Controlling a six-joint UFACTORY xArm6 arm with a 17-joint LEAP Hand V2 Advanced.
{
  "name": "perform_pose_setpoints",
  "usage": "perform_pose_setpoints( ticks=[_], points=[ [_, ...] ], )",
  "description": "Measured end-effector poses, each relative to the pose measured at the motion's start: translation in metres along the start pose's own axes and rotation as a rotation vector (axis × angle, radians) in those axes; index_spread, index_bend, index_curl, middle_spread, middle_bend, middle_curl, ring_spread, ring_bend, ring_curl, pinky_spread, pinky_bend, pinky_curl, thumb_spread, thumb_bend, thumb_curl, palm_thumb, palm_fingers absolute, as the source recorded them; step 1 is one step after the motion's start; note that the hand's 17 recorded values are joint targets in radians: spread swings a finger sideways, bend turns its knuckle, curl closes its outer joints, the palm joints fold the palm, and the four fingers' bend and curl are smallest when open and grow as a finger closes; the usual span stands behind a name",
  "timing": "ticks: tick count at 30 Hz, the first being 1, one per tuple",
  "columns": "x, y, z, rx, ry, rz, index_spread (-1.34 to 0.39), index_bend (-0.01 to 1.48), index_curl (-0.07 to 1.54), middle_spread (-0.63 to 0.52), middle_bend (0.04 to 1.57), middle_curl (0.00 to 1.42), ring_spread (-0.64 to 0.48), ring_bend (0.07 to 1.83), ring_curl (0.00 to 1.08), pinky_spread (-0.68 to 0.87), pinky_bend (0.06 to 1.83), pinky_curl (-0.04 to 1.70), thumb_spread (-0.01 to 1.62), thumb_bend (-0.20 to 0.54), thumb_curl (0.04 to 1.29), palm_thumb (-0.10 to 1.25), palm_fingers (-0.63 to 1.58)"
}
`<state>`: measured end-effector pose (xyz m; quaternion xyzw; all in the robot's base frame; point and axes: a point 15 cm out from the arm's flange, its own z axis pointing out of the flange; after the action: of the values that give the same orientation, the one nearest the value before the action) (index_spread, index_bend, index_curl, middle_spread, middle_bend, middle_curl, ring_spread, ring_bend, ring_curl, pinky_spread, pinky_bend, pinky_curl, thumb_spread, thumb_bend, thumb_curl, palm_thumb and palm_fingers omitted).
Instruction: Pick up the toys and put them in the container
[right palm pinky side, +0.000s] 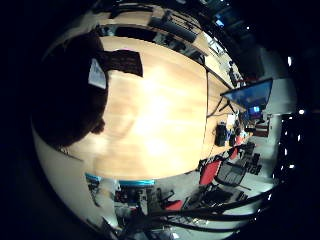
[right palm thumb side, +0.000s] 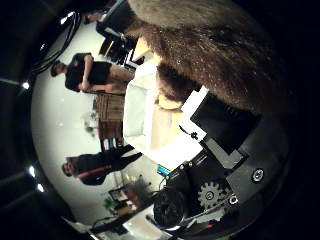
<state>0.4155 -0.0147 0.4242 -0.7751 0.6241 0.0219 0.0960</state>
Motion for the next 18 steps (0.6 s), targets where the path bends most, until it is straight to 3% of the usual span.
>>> perform_pose_setpoints(
  ticks=[18],
  points=[
    [-0.234, -0.040, -0.006, 0.021, -0.049, -0.321, -0.57, 0.47, 0.62, -0.42, 0.91, 0.56, -0.34, 1.18, 0.46, -0.58, 1.05, 0.43, 0.90, -0.018, 0.34, 1.01, 1.22]
  ],
)
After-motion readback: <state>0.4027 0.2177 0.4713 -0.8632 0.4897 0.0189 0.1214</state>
